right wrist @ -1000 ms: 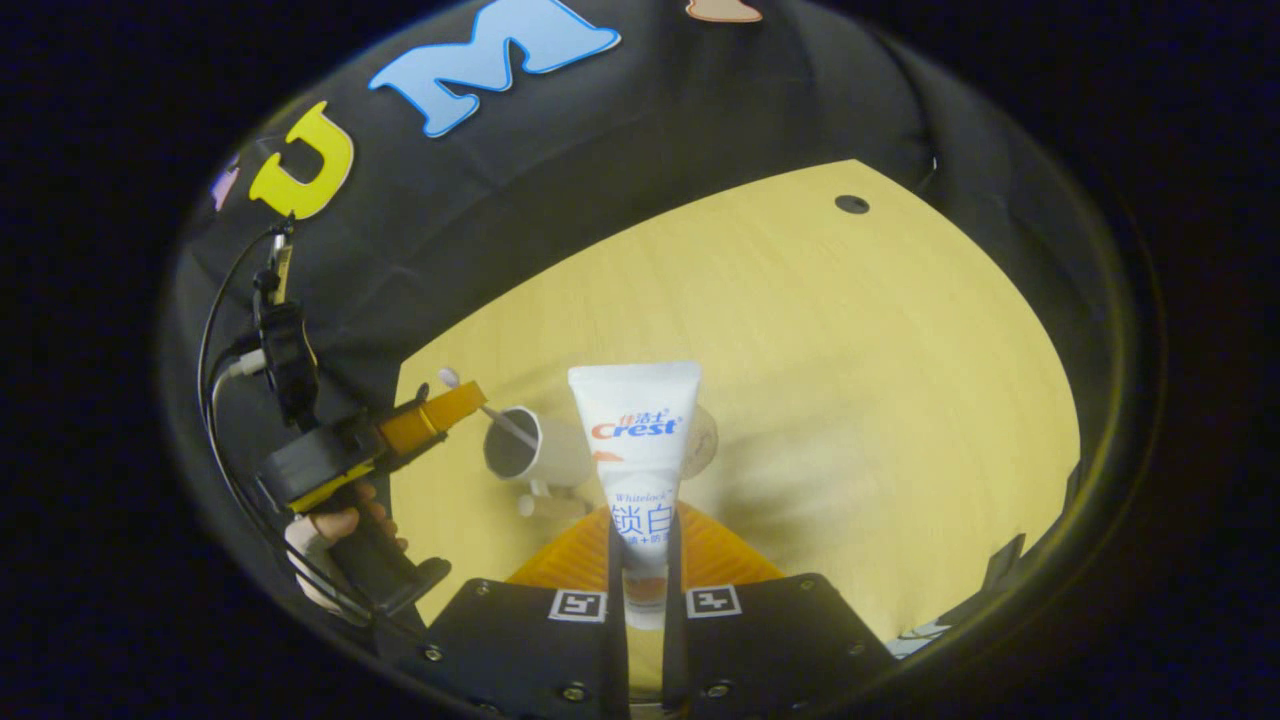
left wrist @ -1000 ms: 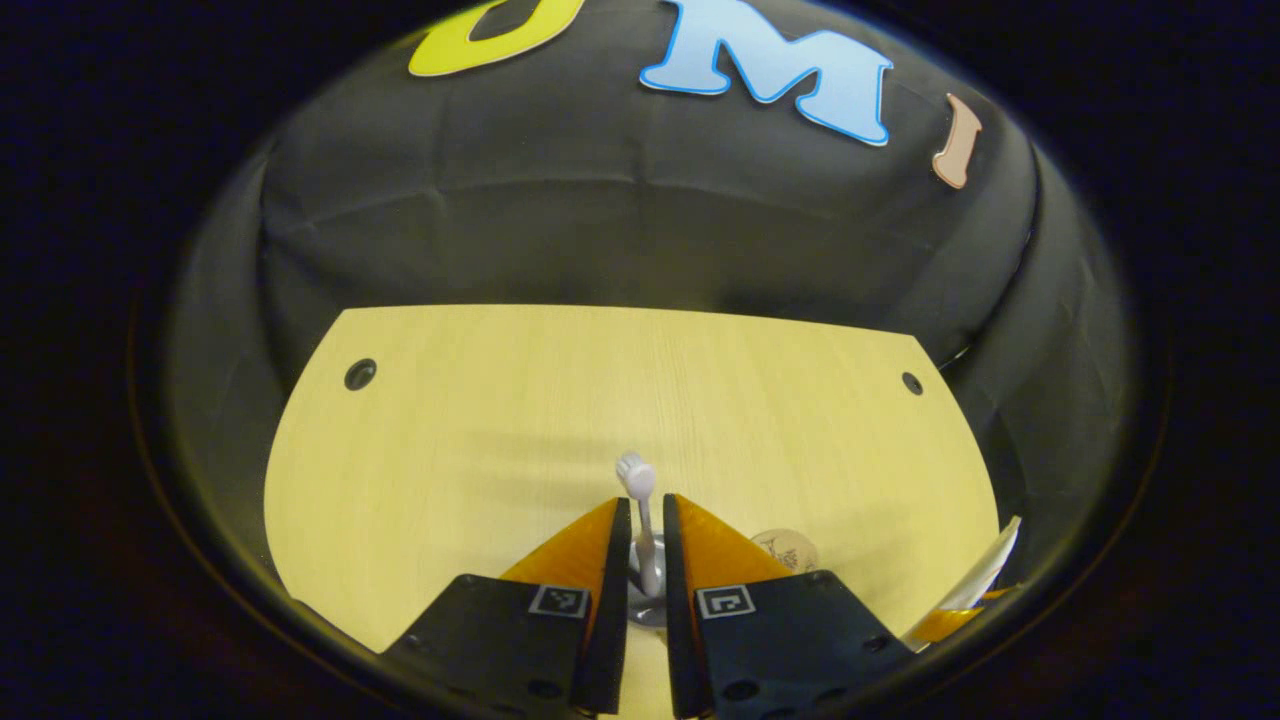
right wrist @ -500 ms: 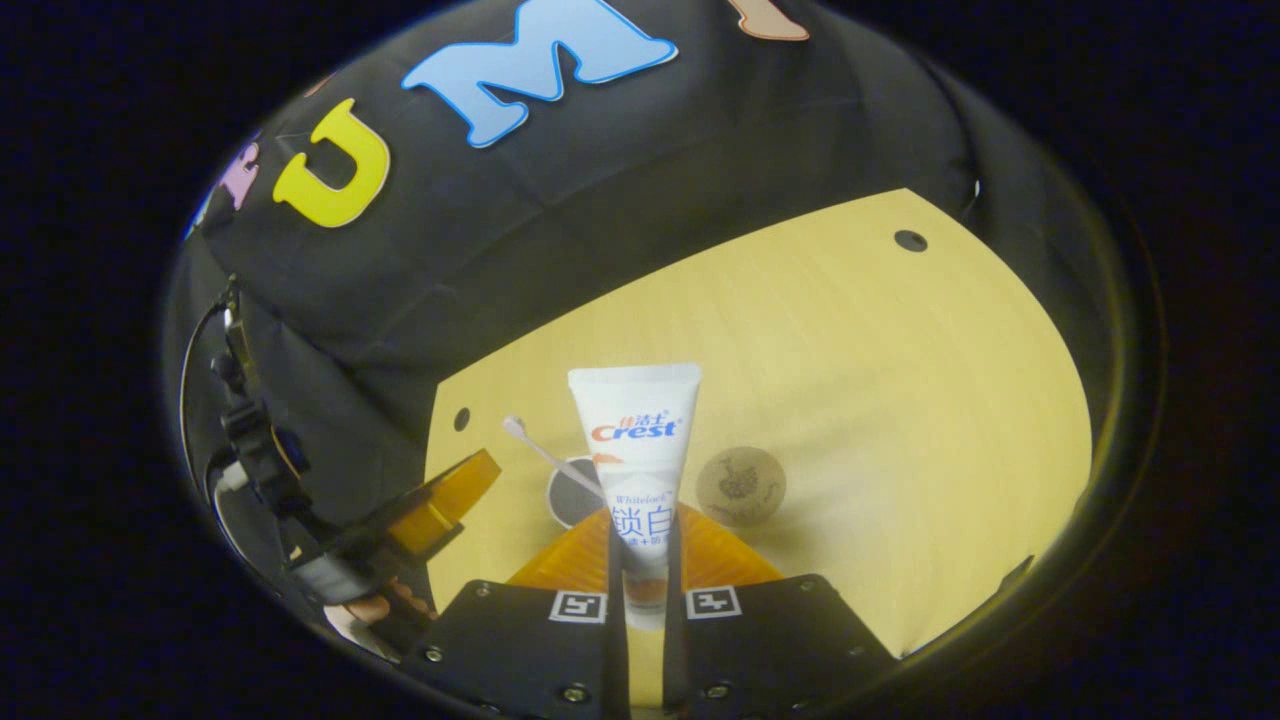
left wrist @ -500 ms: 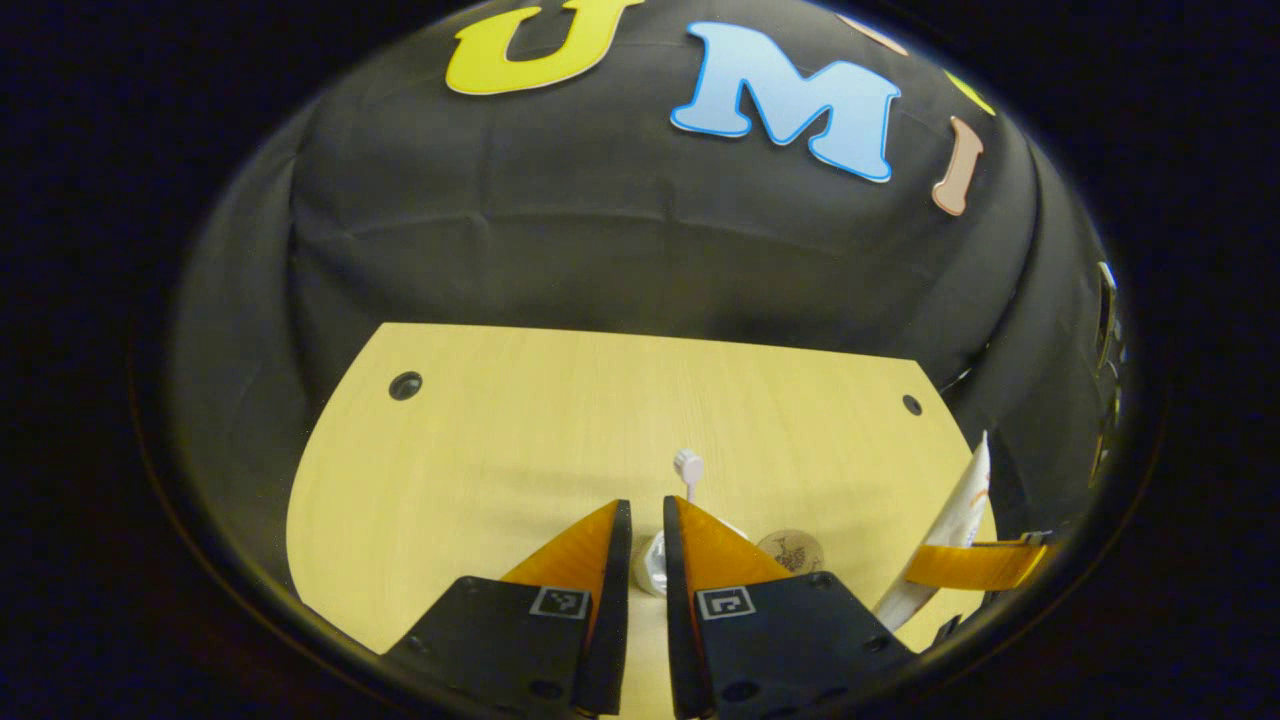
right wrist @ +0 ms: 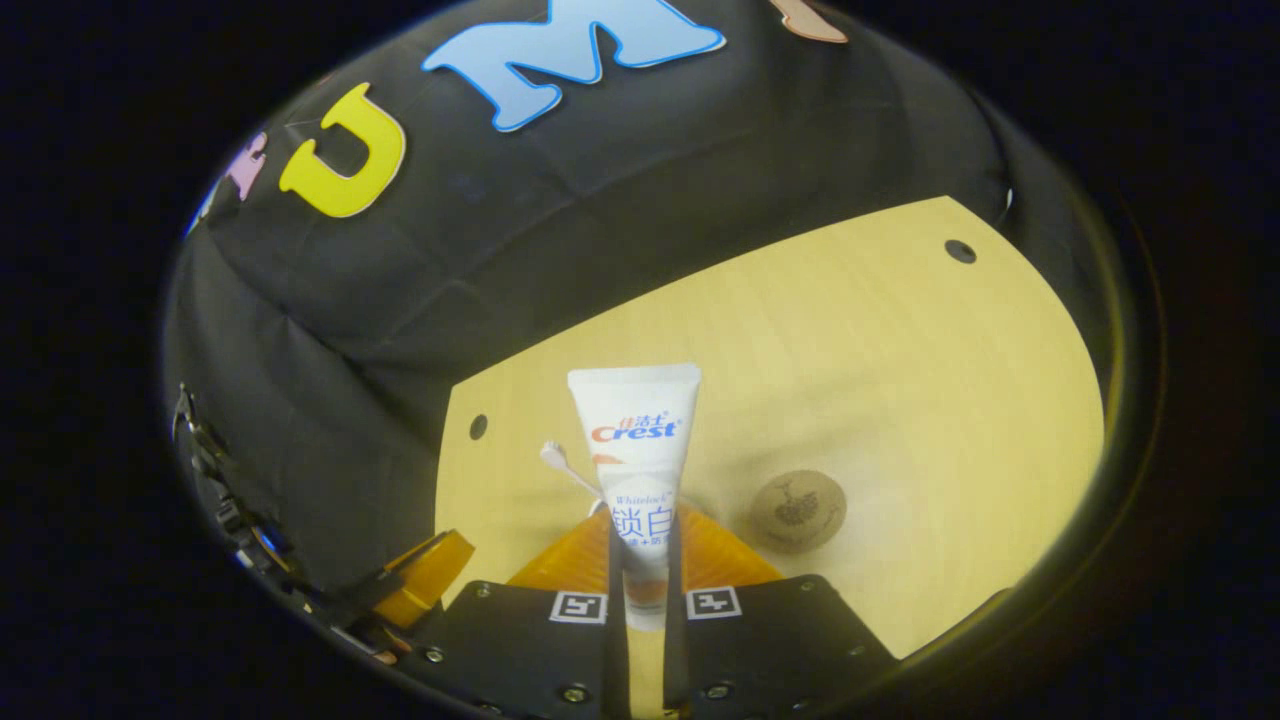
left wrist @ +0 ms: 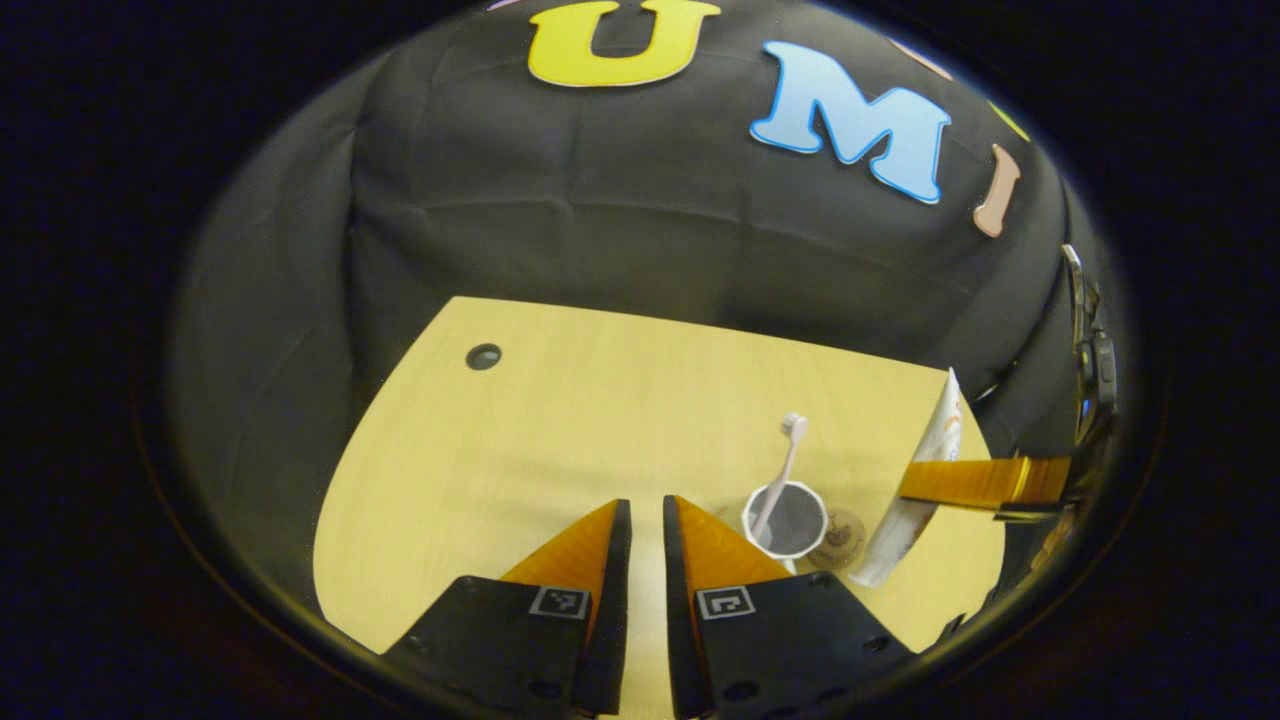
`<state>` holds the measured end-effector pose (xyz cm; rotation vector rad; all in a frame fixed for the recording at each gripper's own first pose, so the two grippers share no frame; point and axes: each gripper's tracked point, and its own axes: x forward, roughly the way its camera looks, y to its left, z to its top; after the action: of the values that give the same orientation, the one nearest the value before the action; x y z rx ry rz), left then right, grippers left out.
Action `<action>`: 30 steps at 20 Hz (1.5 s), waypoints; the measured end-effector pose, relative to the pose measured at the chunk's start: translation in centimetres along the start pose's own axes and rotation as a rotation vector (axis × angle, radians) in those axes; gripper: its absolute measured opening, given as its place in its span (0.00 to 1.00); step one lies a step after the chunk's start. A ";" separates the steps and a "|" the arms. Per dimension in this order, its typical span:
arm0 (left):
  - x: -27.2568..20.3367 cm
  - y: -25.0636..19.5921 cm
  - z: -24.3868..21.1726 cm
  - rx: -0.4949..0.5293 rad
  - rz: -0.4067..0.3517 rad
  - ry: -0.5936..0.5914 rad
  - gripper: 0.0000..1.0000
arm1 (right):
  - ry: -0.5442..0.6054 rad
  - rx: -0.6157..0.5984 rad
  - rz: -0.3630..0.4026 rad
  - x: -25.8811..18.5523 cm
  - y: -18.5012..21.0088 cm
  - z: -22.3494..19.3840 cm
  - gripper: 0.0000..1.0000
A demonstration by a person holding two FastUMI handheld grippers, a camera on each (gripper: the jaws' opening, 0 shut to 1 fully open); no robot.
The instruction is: Put the toothbrush and toothpaste on the desktop into the cup, then pick up the cup and place it on the coaster on the desktop.
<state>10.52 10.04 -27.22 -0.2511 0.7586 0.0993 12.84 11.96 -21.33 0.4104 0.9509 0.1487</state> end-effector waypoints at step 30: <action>-2.0 3.5 -5.2 -0.049 0.085 0.092 0.25 | -0.210 -0.161 0.008 5.5 0.8 -1.2 0.37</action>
<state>4.92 12.01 -30.12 -0.2715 0.8593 0.1877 15.05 14.70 -25.76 0.2756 0.7253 0.1844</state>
